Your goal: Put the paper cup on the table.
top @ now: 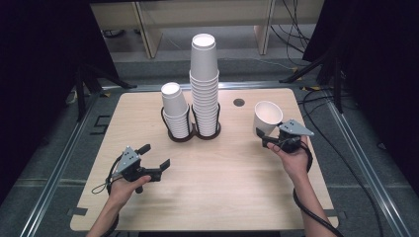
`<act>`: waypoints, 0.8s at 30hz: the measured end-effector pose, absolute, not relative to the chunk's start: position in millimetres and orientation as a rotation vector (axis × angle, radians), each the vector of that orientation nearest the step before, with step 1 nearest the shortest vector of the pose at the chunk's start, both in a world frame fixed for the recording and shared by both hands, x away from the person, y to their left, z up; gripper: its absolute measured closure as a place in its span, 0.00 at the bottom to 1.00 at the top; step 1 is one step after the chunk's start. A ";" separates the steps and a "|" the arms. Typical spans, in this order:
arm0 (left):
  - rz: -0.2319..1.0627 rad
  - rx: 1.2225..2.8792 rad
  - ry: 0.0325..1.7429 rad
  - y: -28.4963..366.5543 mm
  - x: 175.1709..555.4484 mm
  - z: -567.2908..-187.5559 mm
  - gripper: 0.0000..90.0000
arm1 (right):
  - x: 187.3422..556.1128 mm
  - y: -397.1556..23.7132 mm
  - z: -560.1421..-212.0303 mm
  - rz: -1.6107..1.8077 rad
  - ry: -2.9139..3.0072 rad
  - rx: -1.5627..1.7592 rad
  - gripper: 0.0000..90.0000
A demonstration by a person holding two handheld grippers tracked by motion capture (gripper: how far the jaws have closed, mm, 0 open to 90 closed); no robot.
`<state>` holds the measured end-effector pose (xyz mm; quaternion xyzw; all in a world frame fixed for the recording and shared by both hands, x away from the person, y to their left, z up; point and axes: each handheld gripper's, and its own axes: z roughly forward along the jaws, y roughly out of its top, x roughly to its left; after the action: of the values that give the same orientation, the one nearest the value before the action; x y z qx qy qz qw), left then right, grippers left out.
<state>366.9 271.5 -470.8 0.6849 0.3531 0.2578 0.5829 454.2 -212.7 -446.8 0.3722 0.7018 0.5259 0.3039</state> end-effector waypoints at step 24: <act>0.604 1.596 0.828 271.9 368.5 -475.8 0.00 | 496.5 -222.9 -458.5 1.299 1.827 1.119 0.26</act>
<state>368.5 271.9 -475.8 0.6835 0.3548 0.2586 0.5831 496.5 -222.9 -458.5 0.4241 0.6928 0.4923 0.3128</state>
